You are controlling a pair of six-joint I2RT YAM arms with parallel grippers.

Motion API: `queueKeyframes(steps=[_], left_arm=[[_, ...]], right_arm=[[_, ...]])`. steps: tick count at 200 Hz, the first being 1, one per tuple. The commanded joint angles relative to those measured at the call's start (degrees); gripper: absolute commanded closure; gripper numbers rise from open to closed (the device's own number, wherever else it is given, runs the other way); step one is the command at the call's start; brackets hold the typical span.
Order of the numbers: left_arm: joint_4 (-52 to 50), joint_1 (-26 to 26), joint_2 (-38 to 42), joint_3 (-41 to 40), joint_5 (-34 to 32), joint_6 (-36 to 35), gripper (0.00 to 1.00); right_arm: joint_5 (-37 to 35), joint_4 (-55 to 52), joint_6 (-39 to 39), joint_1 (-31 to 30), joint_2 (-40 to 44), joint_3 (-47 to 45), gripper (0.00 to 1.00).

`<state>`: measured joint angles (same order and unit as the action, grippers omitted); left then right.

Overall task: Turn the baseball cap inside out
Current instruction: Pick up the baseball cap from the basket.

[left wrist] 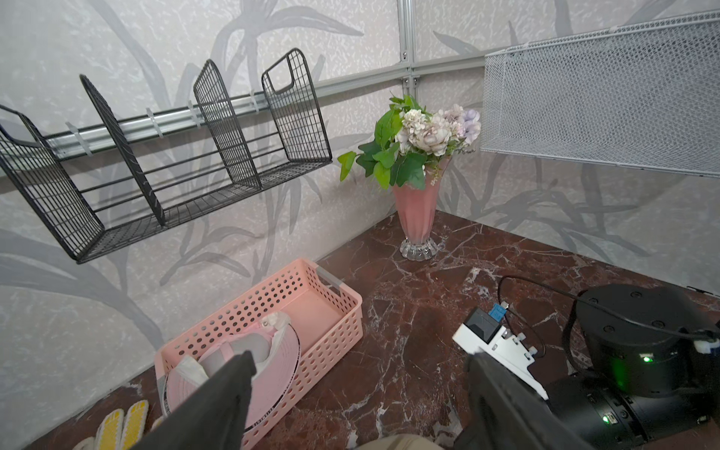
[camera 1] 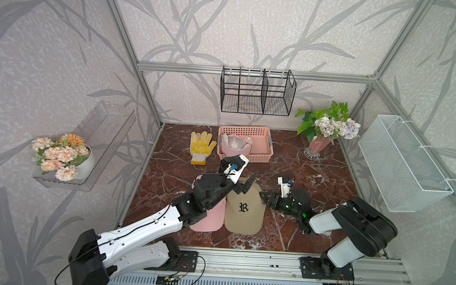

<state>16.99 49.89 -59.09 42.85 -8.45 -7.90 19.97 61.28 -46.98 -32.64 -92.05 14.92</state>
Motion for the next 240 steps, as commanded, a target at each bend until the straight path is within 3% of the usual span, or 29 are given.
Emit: queueKeyframes(steps=[1,25,64,98,148,179,202,240], left_arm=[[-3.3,-1.7,-1.5,2.6,1.2,1.7,0.11],[-6.7,-4.2,-3.8,4.4,3.4,1.3,0.10],[-15.5,-10.3,-11.4,10.6,7.9,-3.4,0.07],[-23.4,-12.1,-23.6,19.6,6.6,-12.7,0.06],[-26.8,-13.5,-39.7,33.0,3.8,-18.0,0.09],[-30.5,-13.8,-48.0,40.8,-0.5,-18.0,0.21],[-30.3,-13.9,-52.0,42.8,-4.5,-18.4,0.27],[-28.0,-13.9,-52.9,42.0,-5.9,-18.2,0.38]], right_arm=[[-3.5,-4.6,3.5,-0.3,2.5,2.3,0.39],[-8.3,-17.8,9.1,-0.3,10.3,4.3,0.31],[-19.3,-45.0,17.7,0.5,26.8,9.9,0.28],[-16.9,-57.5,19.6,5.4,34.8,13.5,0.28],[-14.8,-63.5,20.5,8.4,39.6,15.0,0.28],[-14.2,-62.8,19.7,8.6,40.5,14.0,0.27],[-13.8,-62.2,19.3,8.9,40.5,13.3,0.28],[-13.5,-61.6,18.8,9.1,40.2,12.5,0.28]])
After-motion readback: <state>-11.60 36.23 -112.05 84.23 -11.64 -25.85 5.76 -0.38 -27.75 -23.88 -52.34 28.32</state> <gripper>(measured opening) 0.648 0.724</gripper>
